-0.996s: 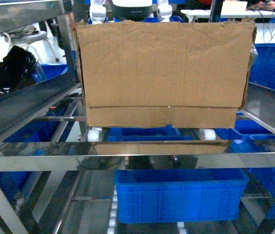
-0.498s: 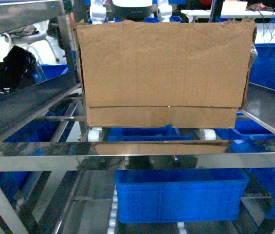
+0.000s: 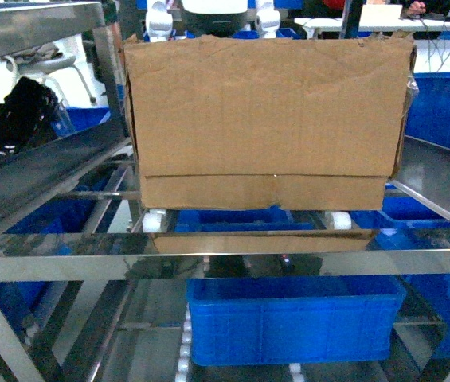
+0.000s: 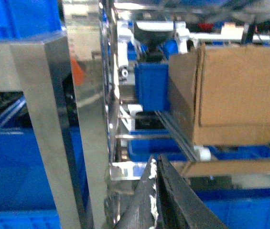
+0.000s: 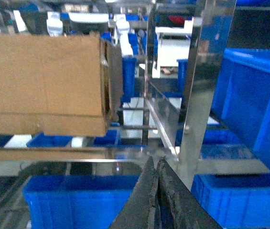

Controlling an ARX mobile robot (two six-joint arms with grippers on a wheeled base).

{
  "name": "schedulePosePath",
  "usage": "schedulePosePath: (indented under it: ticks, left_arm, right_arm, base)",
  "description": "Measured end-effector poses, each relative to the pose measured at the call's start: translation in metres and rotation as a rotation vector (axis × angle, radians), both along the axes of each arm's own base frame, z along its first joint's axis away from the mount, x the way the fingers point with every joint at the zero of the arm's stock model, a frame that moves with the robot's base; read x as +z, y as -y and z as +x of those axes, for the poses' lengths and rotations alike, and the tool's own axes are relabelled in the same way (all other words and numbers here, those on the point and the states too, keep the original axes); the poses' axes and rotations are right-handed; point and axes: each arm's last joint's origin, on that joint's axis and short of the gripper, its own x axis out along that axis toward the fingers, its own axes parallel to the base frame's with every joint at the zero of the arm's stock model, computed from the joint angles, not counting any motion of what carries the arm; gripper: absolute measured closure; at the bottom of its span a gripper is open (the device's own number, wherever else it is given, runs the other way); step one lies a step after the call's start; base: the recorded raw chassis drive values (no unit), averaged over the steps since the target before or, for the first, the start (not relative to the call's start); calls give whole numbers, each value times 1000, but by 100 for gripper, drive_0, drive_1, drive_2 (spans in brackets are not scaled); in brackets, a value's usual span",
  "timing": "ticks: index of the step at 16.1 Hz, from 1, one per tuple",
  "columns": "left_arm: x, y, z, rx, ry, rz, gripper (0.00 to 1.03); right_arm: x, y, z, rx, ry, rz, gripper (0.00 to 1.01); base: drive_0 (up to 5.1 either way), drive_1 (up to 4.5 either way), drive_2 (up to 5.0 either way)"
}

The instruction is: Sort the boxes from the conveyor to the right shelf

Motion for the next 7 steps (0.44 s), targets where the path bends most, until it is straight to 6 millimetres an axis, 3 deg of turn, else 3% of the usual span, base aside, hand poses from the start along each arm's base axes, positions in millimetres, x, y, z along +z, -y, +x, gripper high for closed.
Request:
schedulePosePath:
  ticks: [4,5,6,7]
  left_arm:
    - [0,0,0,2,4,-1,100]
    - [1,0,0,2,5,-1,72]
    - [0,0,0,2,4,-1,63]
    - [1,0,0,2,5,-1,36]
  right_arm:
    - [0,0,0,-1,-2,0,99]
    - [0,0,0,-1,-2,0,74]
    - [0,0,0,-1,-2,0,65]
    - [0,0,0,-1,-2,0,37]
  base:
    - [0,0,0]
    - [0,0,0]
    - [0,0,0]
    - [0,0,0]
